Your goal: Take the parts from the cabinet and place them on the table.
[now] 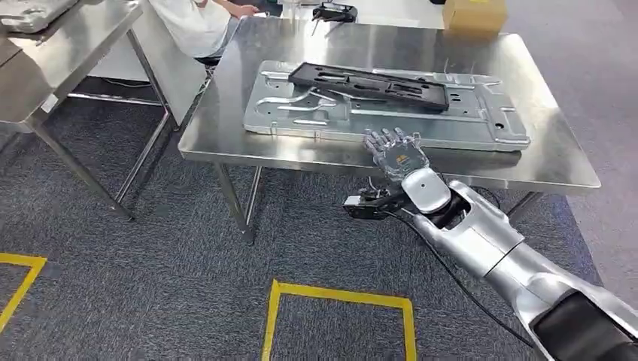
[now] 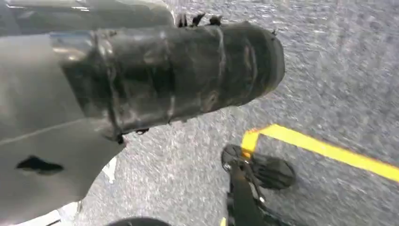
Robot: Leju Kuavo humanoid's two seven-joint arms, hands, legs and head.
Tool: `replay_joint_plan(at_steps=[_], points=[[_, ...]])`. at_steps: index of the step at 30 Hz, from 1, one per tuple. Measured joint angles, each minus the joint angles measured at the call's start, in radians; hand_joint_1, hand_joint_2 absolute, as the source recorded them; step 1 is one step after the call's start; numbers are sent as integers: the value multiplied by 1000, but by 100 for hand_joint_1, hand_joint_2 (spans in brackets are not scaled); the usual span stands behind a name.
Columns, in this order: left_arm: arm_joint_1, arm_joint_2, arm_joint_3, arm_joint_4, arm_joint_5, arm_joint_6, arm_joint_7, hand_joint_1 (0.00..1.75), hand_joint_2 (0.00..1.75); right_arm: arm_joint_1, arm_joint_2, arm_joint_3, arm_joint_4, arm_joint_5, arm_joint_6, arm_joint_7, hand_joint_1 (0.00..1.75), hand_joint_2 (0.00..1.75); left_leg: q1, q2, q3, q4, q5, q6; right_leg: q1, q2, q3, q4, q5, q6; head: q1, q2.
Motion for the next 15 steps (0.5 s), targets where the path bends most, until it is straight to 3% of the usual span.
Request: replay_joint_plan(at_steps=[1,2,3,4,5,7,8,9,10,11,13,14,15], points=[[0,0,0,0,0,0,2,0,0,-1,-6,-1,-5,0,4,1,0,0,0,0,-14,0,12,10,-3,1,-19,66,-66,2,3,0],[0,0,0,0,0,0,5,0,0,-1,-15,-2,-6,0,6,3,0,0,-2,0,-34,1,27,12,-3,1,-39,162,-138,5,3,0],[0,0,0,0,1,-2,9,0,0,-1,-21,-2,-7,0,6,3,0,0,-3,0,-54,2,41,12,-3,1,-51,243,-179,8,3,0],[1,0,0,0,2,-3,10,0,0,-1,-23,-2,-9,0,7,3,0,0,-5,-1,-70,4,52,11,-3,1,-52,287,-179,9,3,0],[2,0,0,0,2,-4,11,0,0,0,-24,-2,-10,0,7,3,0,0,-6,-1,-84,6,61,10,-3,1,-42,297,-158,8,3,0],[1,0,0,0,5,-8,13,0,0,0,-29,-2,-18,0,6,2,0,0,-9,-1,-121,14,83,6,-1,1,45,209,-70,-2,2,0],[0,0,0,0,6,-10,14,0,0,-1,-33,-2,-26,0,8,2,0,0,-9,-1,-131,18,92,3,2,1,110,127,-62,-10,3,0],[0,0,0,0,8,-12,16,0,0,-4,-38,-3,-32,1,13,3,0,0,-11,-1,-138,20,96,0,8,1,173,47,-91,-18,3,0],[0,0,0,0,9,-14,18,0,0,-7,-40,-5,-45,1,18,3,0,0,-14,0,-143,22,103,-6,11,0,215,-34,-122,-22,1,0],[0,0,0,0,11,-14,20,0,0,-12,-46,-9,-50,0,24,5,0,0,-12,1,-147,17,119,-12,13,0,217,-55,-130,-21,1,0],[1,0,0,0,13,-14,24,0,0,-14,-54,-11,-57,0,28,5,0,0,-8,1,-152,4,144,-23,18,0,204,-59,-108,-27,1,0],[6,3,1,2,15,-14,25,0,0,-9,-56,-11,-59,0,29,5,0,0,-13,-4,-158,4,145,-29,4,-5,193,-73,-91,-31,4,0],[6,0,1,2,15,-15,25,0,0,-6,-57,-11,-60,0,30,3,0,0,-7,-5,-169,21,110,-35,4,-6,191,-74,-79,-33,3,0]])
